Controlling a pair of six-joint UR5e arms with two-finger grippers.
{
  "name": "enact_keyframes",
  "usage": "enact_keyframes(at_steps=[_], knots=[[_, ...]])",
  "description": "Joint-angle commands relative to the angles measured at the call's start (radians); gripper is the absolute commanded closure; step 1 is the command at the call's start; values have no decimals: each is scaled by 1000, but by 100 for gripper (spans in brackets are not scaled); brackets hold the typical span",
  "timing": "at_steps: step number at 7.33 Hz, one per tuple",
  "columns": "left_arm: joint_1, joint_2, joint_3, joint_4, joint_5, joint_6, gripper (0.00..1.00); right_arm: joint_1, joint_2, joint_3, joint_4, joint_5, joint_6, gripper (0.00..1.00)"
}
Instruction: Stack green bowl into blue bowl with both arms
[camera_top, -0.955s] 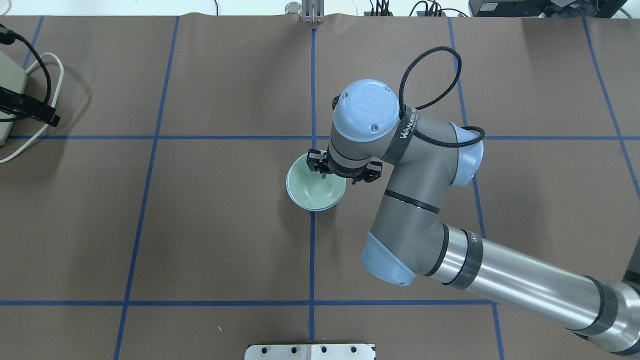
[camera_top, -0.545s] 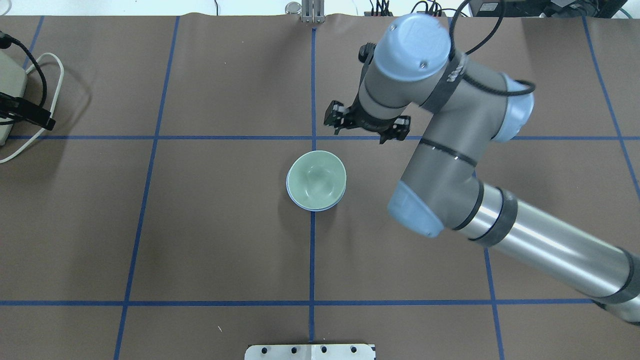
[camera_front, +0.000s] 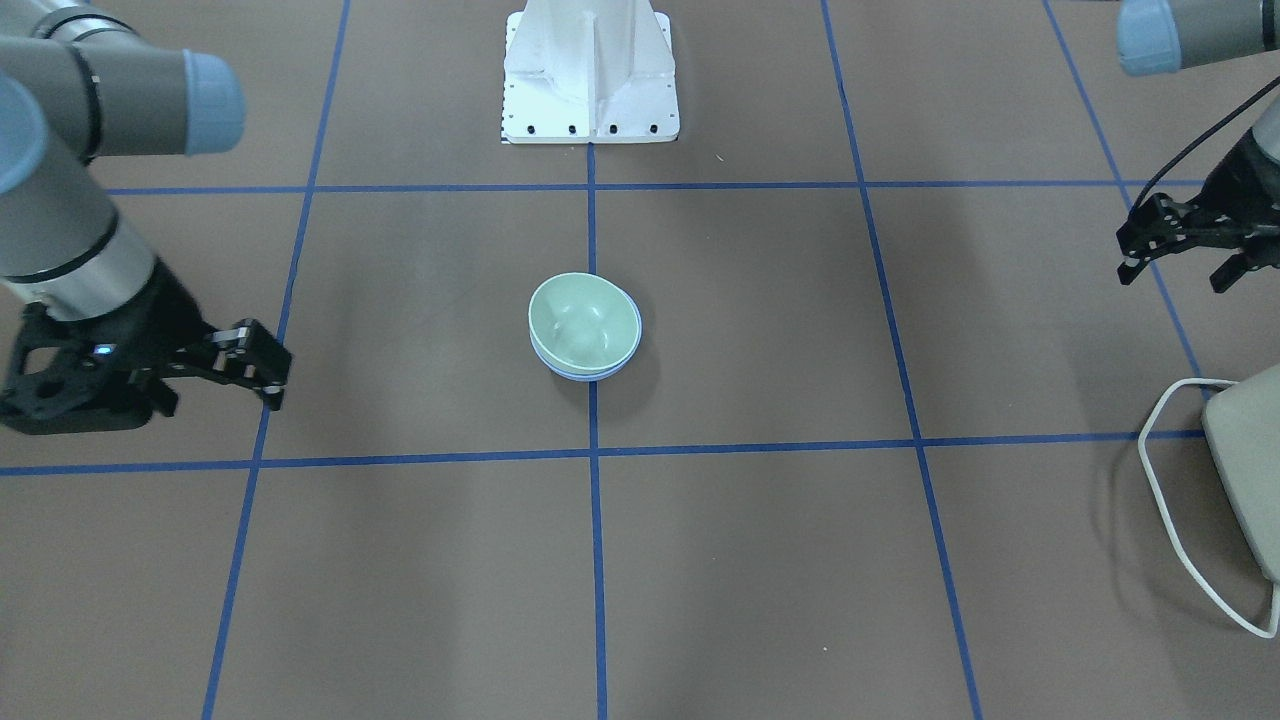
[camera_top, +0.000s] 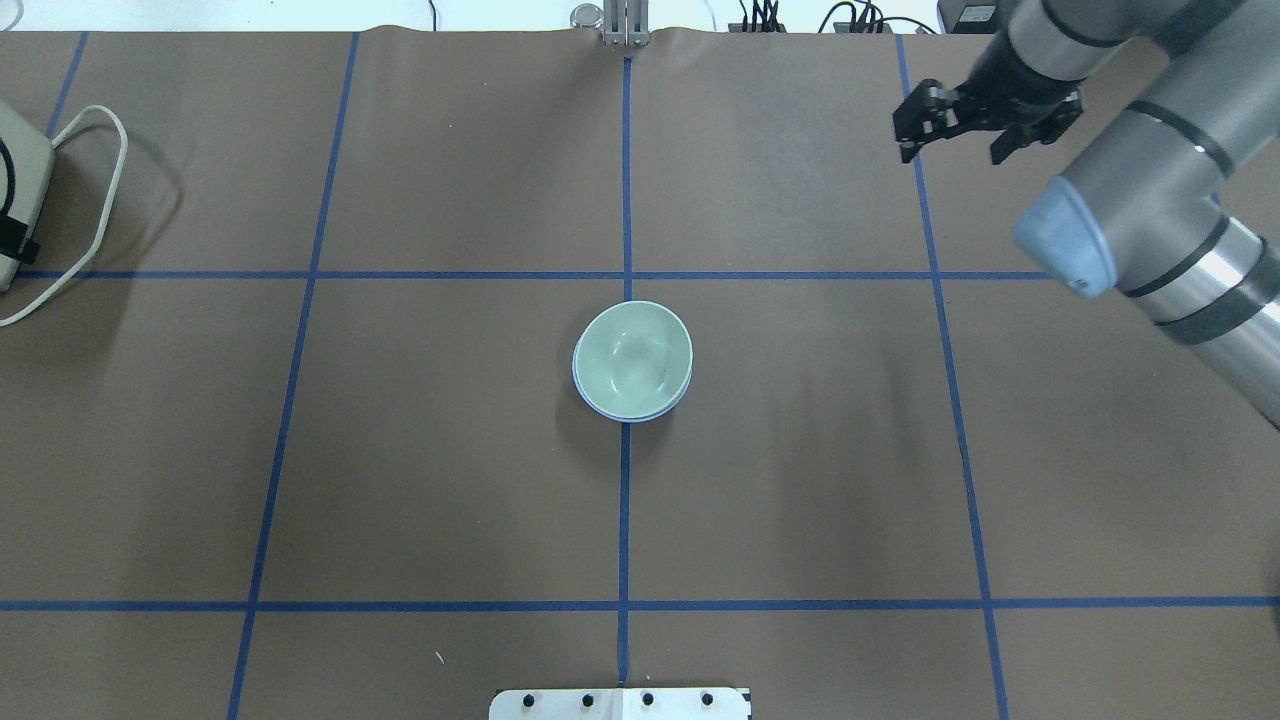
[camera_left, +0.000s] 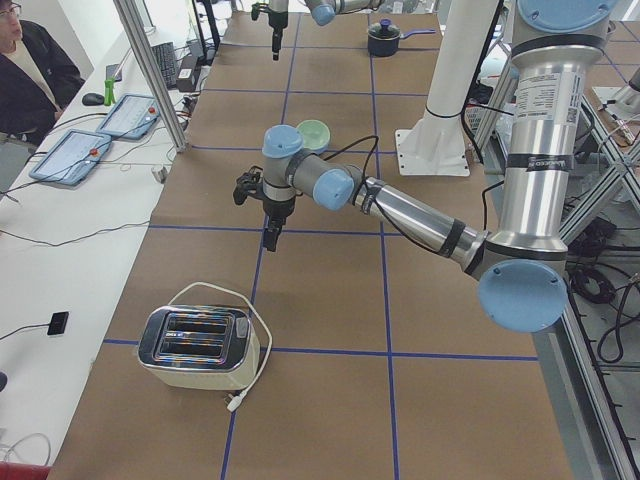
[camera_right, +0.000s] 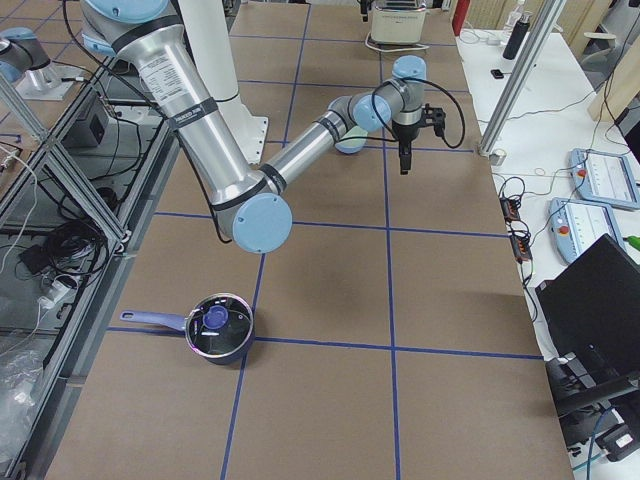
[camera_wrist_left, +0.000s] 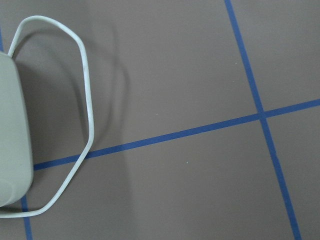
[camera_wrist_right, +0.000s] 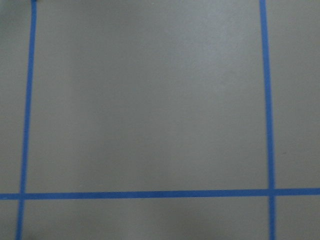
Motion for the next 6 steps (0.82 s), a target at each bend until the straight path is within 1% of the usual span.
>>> enact_keyframes(at_steps=[1, 2, 3, 4, 5, 6], knots=[[-172, 130, 15, 7, -115, 247, 2, 149, -206, 11, 8, 39, -326, 0], [-261, 169, 42, 42, -133, 384, 2, 218, -303, 13, 8, 40, -473, 0], [-322, 180, 85, 91, -134, 491, 2, 298, -390, 16, 8, 39, -601, 0], [-376, 196, 100, 125, -134, 583, 2, 364, -450, 14, 7, 39, -708, 0], [-407, 222, 104, 145, -132, 591, 2, 400, -501, 14, 1, 39, -750, 0], [-409, 255, 107, 146, -135, 591, 2, 405, -535, 10, 2, 22, -751, 0]])
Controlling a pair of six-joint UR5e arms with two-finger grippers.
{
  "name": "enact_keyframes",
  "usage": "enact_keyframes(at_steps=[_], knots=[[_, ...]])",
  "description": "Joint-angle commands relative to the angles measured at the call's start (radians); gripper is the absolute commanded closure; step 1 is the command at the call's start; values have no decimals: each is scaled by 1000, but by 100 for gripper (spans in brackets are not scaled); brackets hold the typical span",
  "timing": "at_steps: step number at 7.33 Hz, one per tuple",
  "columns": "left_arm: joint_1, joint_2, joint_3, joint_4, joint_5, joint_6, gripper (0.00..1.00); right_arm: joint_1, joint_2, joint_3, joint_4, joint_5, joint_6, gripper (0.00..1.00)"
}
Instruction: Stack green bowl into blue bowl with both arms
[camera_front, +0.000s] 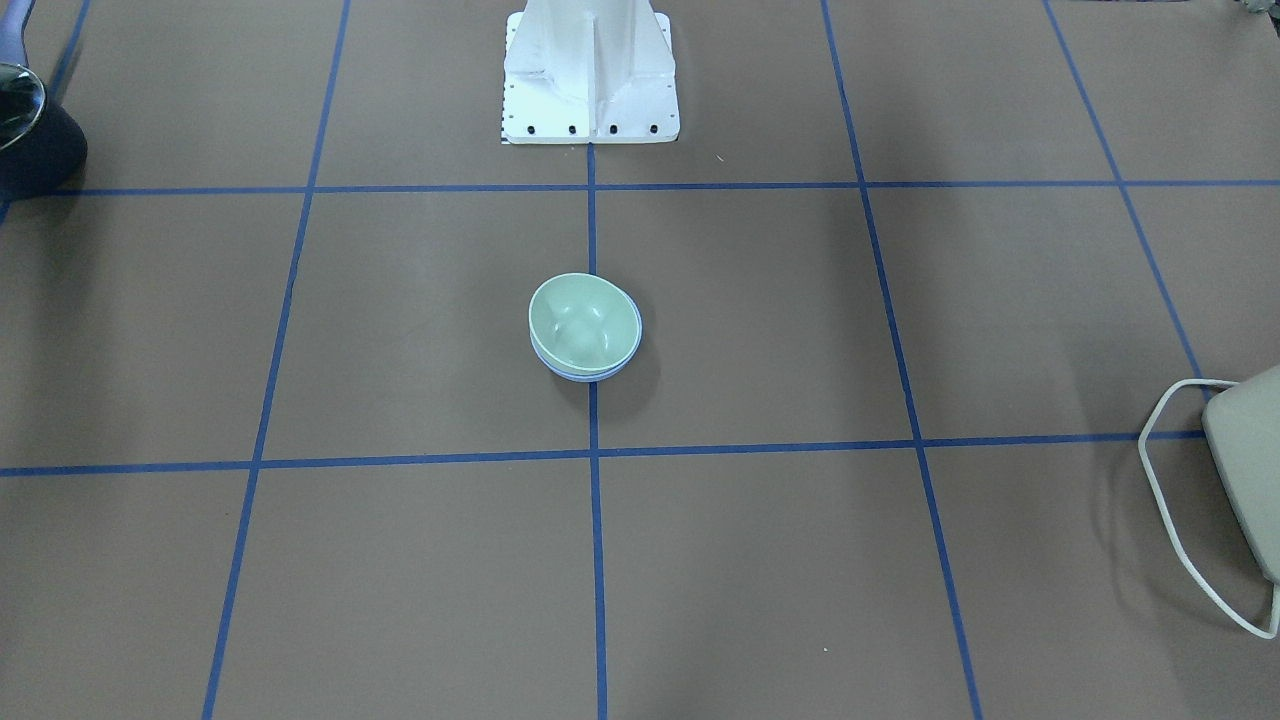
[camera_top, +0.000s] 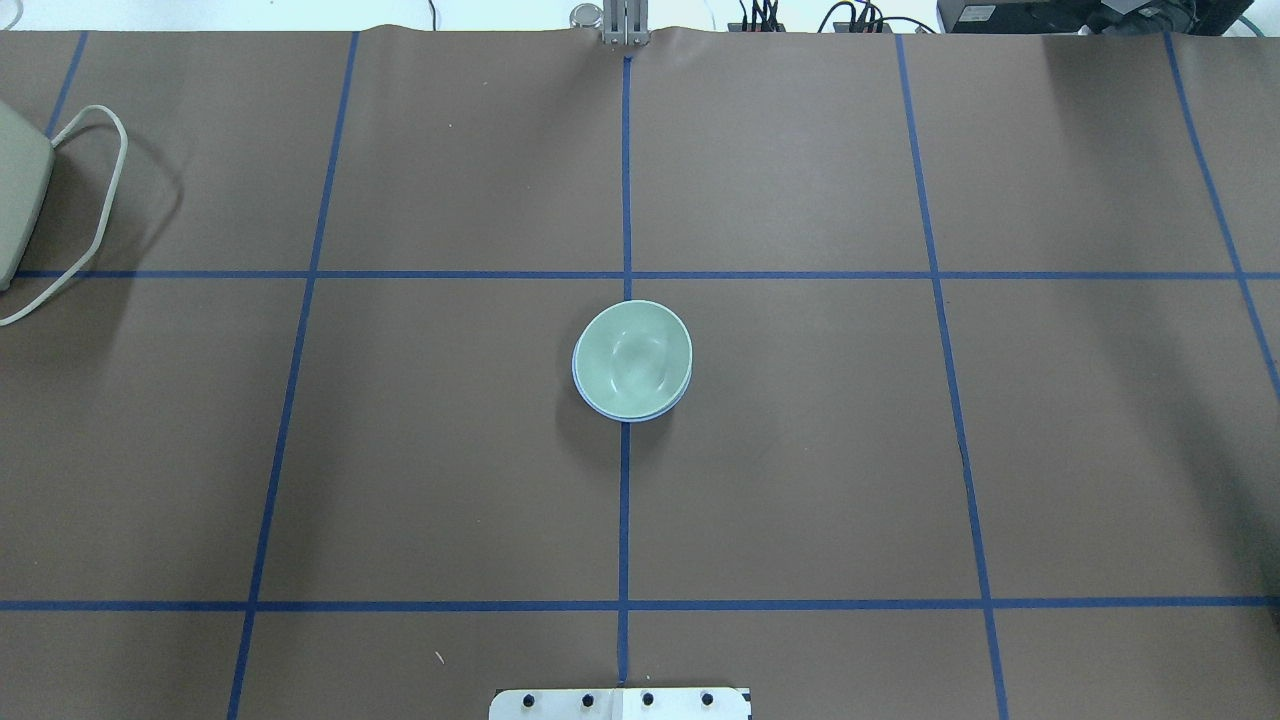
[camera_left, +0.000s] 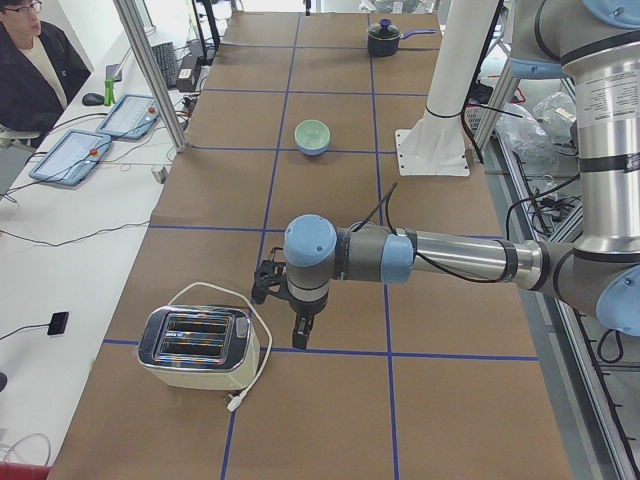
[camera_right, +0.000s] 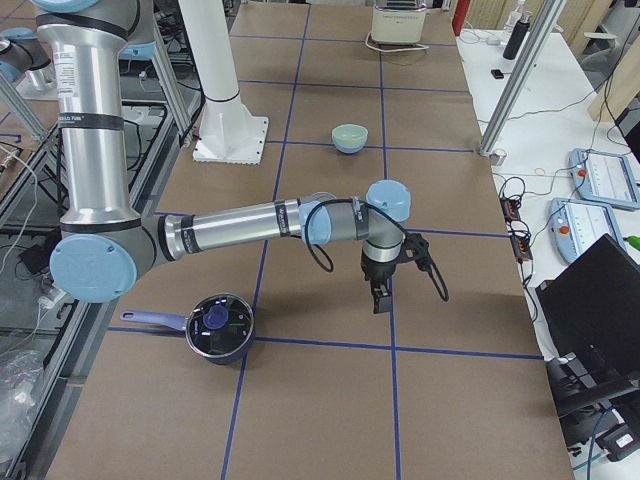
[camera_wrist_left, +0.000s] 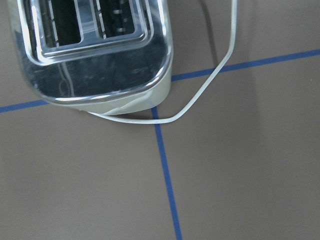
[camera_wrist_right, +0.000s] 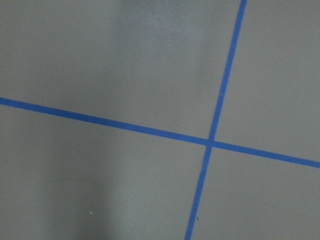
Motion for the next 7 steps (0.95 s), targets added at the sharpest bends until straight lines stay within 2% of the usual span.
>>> enact_keyframes(at_steps=[1, 7], knots=[[-21, 38, 1, 11, 5, 22, 2, 27, -62, -10, 1, -3, -32, 0], [-21, 32, -3, 3, 7, 25, 2, 45, -95, -8, 5, 0, -19, 0]])
